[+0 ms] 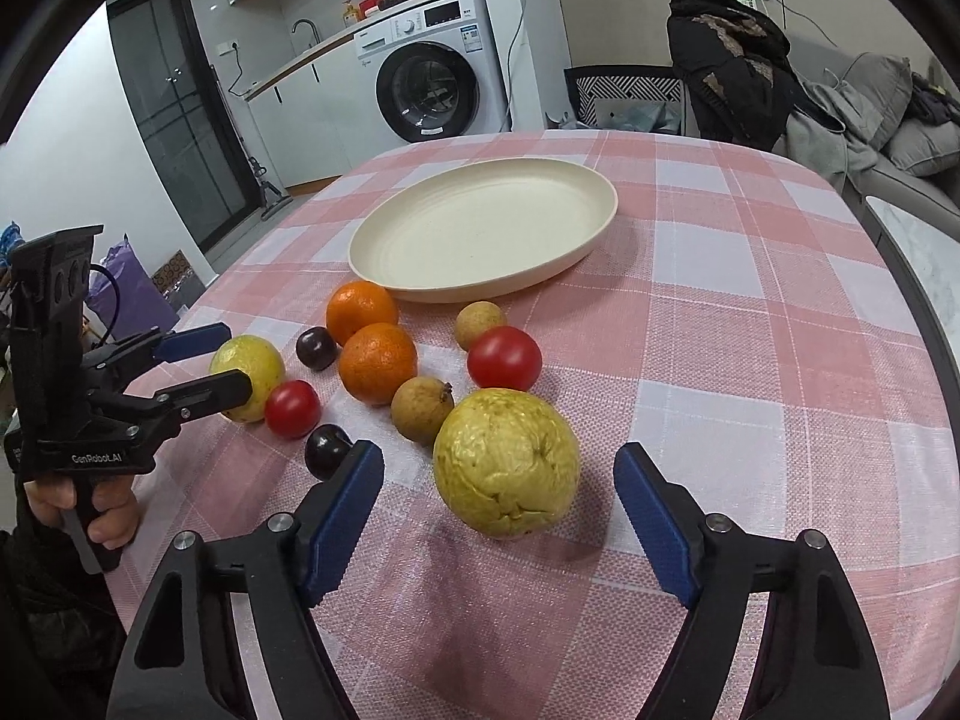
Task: Organize fruits
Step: 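Grasp the bumpy yellow guava with the right tool while the left tool grasps the green citrus, then carry both fruits onto the cream plate and open both tools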
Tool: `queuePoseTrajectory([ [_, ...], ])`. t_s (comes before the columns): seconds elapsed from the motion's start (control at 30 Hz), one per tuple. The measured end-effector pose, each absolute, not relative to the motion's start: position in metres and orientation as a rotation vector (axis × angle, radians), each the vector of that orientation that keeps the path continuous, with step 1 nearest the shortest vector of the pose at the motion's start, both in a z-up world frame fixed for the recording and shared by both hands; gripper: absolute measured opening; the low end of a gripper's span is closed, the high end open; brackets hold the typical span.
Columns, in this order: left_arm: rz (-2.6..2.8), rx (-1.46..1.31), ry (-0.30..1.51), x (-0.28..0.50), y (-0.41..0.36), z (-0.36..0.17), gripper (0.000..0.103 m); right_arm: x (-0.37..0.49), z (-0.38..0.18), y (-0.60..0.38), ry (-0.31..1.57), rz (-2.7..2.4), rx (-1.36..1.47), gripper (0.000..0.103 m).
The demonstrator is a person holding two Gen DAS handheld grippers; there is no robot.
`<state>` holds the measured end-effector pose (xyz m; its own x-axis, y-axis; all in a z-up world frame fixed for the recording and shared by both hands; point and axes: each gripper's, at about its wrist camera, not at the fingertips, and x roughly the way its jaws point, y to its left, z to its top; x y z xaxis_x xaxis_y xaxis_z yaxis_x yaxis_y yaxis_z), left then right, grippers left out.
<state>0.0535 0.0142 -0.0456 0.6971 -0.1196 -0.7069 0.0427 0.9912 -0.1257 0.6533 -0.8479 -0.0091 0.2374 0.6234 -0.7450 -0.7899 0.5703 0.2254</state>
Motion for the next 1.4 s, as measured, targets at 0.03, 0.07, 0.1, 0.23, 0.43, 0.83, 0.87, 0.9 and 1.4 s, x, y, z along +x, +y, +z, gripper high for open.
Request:
queuePoseTrajectory([
  [0.03,-0.097,-0.104,0.797,0.054,0.014,-0.046,0.076,0.654,-0.010,-0.847,0.911,0.980,-0.212,0.081],
  [0.07,-0.102,-0.103,0.797,0.054,0.013,-0.046,0.075,0.654,-0.011,-0.847,0.914,0.979,-0.212,0.080],
  [0.1,-0.108,-0.101,0.797,0.055,0.013,-0.047,0.072,0.655,-0.011,-0.847,0.917,0.976,-0.214,0.079],
  [0.23,-0.146,-0.109,0.814,0.056,0.010,-0.049,0.058,0.656,-0.015,-0.846,0.935,0.981,-0.208,0.075],
  [0.43,-0.183,-0.125,0.823,0.055,0.007,-0.052,0.047,0.659,-0.017,-0.845,0.949,0.997,-0.186,0.070],
  [0.83,-0.159,-0.150,0.785,0.051,0.013,-0.045,0.047,0.660,-0.018,-0.846,0.955,0.982,-0.181,0.049],
  [0.87,-0.159,-0.151,0.780,0.050,0.013,-0.044,0.047,0.660,-0.017,-0.847,0.952,0.982,-0.181,0.049],
  [0.9,-0.159,-0.151,0.776,0.050,0.014,-0.043,0.047,0.659,-0.017,-0.847,0.947,0.981,-0.183,0.049],
  [1.4,-0.138,-0.122,0.686,0.053,0.009,-0.015,0.047,0.660,0.015,-0.853,0.805,1.002,-0.094,0.049],
])
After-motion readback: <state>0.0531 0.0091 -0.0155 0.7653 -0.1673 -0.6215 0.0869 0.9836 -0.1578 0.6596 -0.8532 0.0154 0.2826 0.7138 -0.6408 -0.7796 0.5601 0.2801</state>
